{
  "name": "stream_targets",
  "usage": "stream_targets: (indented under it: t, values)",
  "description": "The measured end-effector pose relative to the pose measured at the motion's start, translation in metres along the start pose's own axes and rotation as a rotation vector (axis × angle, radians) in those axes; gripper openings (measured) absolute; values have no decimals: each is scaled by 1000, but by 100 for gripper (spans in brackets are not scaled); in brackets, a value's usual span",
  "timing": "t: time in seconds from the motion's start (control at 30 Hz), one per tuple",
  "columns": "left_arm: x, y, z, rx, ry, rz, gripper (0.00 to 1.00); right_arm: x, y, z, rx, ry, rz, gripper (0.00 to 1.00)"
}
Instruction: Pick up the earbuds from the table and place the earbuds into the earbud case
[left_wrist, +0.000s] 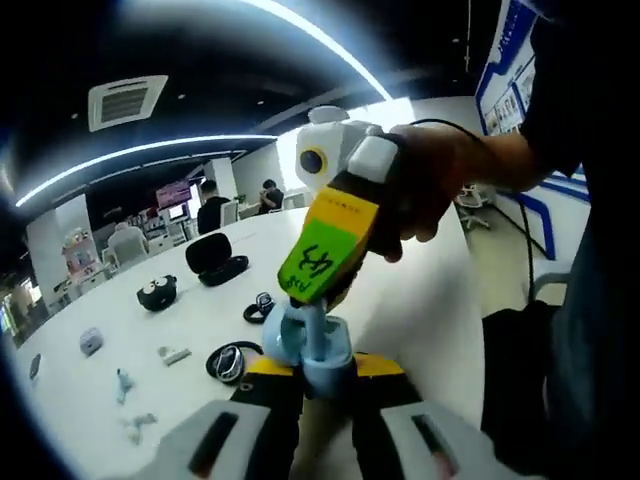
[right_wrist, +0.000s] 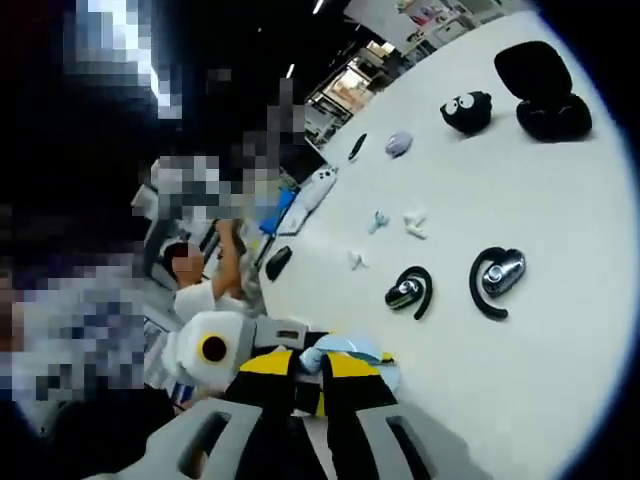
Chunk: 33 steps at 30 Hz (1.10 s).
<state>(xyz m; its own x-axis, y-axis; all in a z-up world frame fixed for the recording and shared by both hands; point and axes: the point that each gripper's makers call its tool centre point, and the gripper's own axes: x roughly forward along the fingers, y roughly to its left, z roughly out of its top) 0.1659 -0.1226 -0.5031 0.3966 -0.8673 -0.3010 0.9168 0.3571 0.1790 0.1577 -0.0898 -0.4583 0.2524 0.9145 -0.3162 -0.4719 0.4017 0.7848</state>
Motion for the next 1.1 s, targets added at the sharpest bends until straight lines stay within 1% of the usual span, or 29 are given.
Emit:
stream_targets:
  t: [0.1, 0.17, 0.33, 0.37, 0.43, 0.53, 0.63, 0.67, 0.73, 0.77, 0.93, 1.03, 1.1]
  values:
    - [0, 0, -1, -23, -5, 7, 19, 1, 2, -2, -39, -12, -29, 10]
    - [0, 0, -1, -32, -8, 10, 19, 0, 1, -2, -70, -33, -52, 10]
    - [0, 1, -1, -49, -8, 12, 19, -2, 0, -5, -83, -83, -77, 10]
    - [0, 1, -1, -53, -8, 11, 19, -3, 0, -6, -79, -102, -82, 10]
    - [0, 1, -1, -54, -7, 12, 19, -4, -1, -7, -58, -142, -88, 10]
    - [0, 1, -1, -59, -7, 16, 19, -6, -4, -4, 22, -215, -78, 10]
    - [1, 2, -1, -59, -2, 30, 19, -7, -5, -5, 73, -267, -78, 10]
    - [1, 2, -1, -57, 0, 38, 19, -7, -5, -8, 82, -271, -77, 10]
    - [1, 2, -1, -53, 2, 52, 19, -9, -6, -7, 115, -312, -80, 10]
    - [1, 2, -1, -42, 4, 60, 19, -10, -6, -7, 139, -329, -78, 10]
    - [2, 2, 1, 29, 29, 95, 19, -15, -8, -8, 188, -390, -86, 10]
    - [2, 2, 3, 74, 47, 114, 19, -18, -9, -6, 234, -427, -82, 10]
    - [3, 1, 3, 89, 56, 126, 19, -20, -10, -6, 264, -441, -72, 10]
